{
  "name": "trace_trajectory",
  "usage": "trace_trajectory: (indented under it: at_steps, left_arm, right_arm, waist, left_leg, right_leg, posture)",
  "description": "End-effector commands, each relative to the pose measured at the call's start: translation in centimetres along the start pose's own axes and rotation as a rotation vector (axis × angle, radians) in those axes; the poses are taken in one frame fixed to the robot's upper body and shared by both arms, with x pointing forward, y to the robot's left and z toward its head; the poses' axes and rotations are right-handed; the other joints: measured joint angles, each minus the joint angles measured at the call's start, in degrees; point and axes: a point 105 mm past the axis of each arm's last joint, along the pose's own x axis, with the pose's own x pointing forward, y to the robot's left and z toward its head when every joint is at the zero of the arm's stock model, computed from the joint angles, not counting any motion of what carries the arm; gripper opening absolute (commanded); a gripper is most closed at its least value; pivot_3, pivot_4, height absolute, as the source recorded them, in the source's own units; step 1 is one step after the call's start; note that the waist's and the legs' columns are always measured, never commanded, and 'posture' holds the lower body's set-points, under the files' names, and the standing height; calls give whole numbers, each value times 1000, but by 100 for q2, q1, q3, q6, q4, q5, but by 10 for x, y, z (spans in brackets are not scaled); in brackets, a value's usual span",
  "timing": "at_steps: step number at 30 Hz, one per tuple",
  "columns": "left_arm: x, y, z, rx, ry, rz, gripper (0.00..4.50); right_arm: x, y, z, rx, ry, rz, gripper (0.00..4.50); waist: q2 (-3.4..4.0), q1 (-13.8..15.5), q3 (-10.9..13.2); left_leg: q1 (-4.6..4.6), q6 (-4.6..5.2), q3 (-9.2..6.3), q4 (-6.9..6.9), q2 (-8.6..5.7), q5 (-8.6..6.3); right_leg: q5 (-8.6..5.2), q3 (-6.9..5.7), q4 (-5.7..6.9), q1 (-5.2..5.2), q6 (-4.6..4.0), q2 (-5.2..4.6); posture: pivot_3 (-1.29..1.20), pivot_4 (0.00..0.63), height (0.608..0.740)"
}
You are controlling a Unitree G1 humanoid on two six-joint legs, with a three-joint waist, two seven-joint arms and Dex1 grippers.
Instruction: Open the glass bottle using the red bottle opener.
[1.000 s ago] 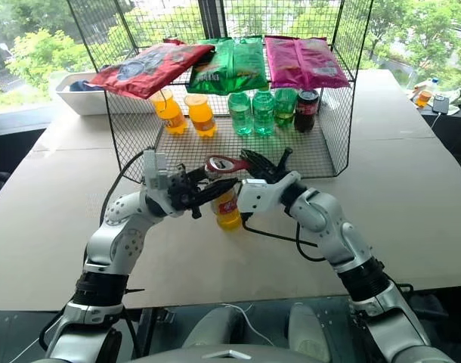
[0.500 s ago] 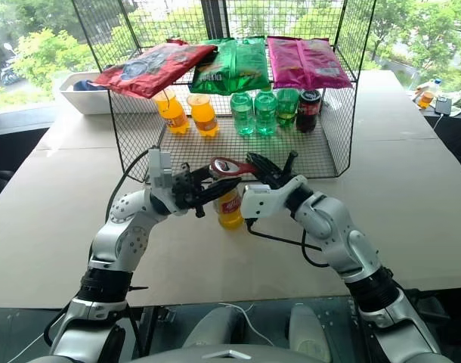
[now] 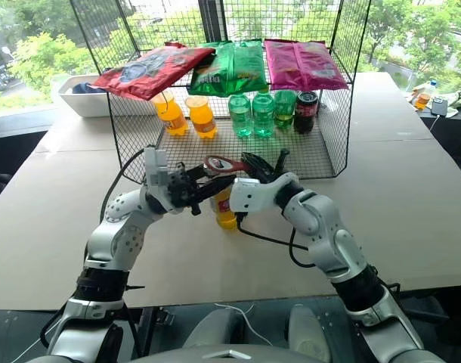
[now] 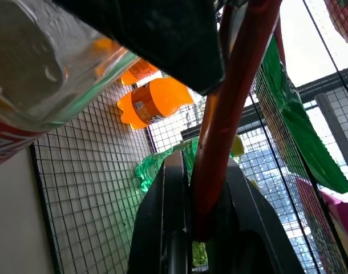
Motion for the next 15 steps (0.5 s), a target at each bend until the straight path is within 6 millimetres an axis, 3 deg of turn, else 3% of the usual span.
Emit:
trace_trajectory:
  at_steps: [1, 12, 15]
  left_arm:
    - [-1, 0, -14, -22, 78, 9, 1709]
    - [-3, 2, -13, -31, 101, -9, 1709]
    - [-3, 2, -14, -31, 101, -6, 1709]
  right_arm:
    - [2, 53, 5, 97, -9, 164, 0]
    - [2, 58, 3, -170, -34, 213, 0]
    - [5, 56, 3, -170, -40, 210, 0]
  waist:
    - [0, -1, 0]
    - [3, -8, 3]
    - [3, -6, 3]
  left_leg:
    - [0, 0, 0, 0, 0, 0]
    - [0, -2, -3, -2, -1, 0]
    - [0, -3, -6, -5, 0, 1]
  right_leg:
    - [0, 0, 0, 0, 0, 0]
    - [-1, 0, -3, 0, 1, 3]
    - [-2, -1, -4, 0, 1, 4]
  posture:
    - [0, 150, 740]
    - [0, 150, 740]
    - [0, 150, 740]
